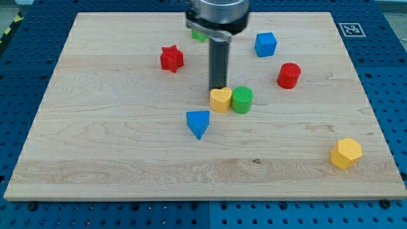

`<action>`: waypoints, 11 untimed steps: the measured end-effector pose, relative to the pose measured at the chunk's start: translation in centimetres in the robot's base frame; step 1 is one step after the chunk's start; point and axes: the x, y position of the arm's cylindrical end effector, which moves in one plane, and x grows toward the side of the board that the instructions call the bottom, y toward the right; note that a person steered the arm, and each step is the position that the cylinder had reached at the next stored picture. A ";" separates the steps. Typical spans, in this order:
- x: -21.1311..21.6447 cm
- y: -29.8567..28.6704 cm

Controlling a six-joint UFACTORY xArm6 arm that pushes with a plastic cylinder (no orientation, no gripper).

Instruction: Push the yellow heart to the blue triangle

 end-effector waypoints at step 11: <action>3.4 -0.3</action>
